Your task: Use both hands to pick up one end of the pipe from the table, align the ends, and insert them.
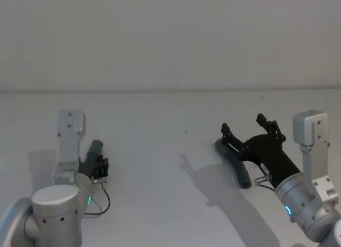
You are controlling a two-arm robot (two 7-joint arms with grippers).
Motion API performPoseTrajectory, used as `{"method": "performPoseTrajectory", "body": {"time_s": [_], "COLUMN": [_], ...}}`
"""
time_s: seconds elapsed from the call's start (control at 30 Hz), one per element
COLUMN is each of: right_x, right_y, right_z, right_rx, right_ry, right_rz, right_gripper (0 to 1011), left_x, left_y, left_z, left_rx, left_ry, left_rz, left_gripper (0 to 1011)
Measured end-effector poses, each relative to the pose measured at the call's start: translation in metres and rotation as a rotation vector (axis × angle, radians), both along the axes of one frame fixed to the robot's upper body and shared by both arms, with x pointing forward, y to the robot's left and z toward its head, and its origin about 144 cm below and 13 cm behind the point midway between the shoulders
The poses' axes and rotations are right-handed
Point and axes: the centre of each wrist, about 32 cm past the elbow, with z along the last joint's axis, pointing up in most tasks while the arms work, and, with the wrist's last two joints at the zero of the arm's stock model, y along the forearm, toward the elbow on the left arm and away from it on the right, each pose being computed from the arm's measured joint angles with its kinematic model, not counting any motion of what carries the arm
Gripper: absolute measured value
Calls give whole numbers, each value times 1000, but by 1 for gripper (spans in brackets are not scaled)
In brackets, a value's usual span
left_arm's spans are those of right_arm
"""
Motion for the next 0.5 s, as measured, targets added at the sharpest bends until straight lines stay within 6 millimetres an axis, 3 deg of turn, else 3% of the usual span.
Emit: {"method": "performPoseTrajectory", "body": {"time_s": [0.5], "right_x": [0], "right_y": [0], "right_z": [0], "right_rx": [0], "right_ry": [0], "right_rz": [0], "right_gripper": [1000], "left_x": [0], "left_y": [0], "left_z": [0], "left_rx": [0], "left_ry": [1], "left_rz": [-1], "left_gripper": [462]}}
